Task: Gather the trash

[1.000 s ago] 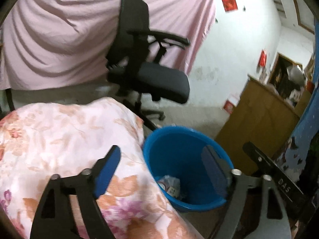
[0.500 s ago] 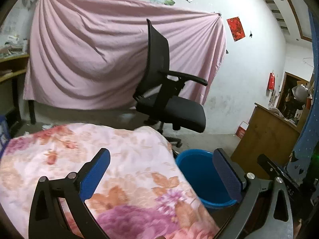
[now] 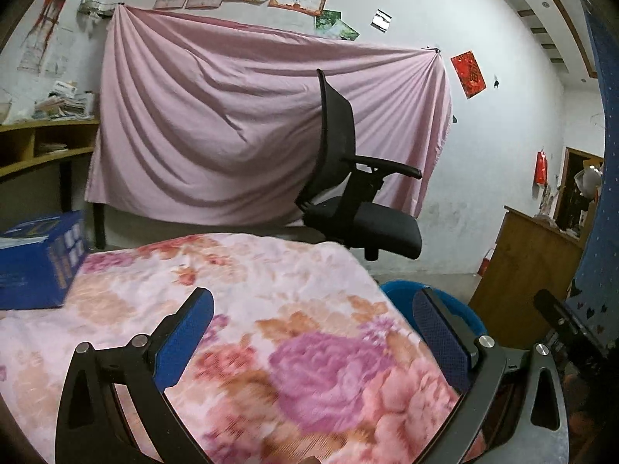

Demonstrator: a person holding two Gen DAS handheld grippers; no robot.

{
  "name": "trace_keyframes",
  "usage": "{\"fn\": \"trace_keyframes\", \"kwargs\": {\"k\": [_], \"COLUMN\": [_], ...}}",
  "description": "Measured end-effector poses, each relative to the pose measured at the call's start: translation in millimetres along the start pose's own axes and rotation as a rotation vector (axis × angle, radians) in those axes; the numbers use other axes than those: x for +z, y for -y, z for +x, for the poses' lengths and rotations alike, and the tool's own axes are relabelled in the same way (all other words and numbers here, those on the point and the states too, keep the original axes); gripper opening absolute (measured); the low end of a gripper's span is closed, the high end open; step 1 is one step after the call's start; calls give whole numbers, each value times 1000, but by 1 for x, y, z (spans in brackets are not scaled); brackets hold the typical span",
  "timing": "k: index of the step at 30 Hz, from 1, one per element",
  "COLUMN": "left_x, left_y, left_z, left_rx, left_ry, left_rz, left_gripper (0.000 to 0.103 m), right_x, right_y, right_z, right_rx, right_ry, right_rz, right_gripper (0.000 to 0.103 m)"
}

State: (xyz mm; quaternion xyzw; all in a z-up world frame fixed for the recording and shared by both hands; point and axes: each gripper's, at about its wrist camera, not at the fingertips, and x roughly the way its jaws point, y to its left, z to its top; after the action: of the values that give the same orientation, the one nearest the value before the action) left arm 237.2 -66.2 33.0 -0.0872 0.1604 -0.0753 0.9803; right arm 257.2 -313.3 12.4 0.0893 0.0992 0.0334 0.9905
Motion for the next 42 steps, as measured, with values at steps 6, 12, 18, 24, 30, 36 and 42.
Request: {"fn": "trace_keyframes", "kwargs": {"k": [6,12,18,24,30,36,42], "left_x": [-14,-29,-41,-49,-60,-68,-72], "left_y": [-5,-3,-9,-18,-22,-26,-36], "left_z": [-35,-69,-97,-126,-148,-163,-168], "left_rx": [20,43,40,45,46,68,85], "left_ry": [27,59,59,72,84,102,104], "left_rz": [42,92,89,84,105,127,112], "left_gripper": [101,101,101,101,101,101,101], "right_x": [-9,-17,-26,-35,-41,-45,-54], "right_y": [-11,-23,-36,-51,-70,-81,-91], "right_z": [-43,-81,-116,-147,-168,-176,-177], "right_rx": [-31,-42,-61,-71,-58,-48,-46], "right_ry": [59,85,104,138,162,161,147], "right_rz": [-2,4,-3,-21,-79,-102,-118], "right_gripper": [103,103,103,103,103,103,103]}}
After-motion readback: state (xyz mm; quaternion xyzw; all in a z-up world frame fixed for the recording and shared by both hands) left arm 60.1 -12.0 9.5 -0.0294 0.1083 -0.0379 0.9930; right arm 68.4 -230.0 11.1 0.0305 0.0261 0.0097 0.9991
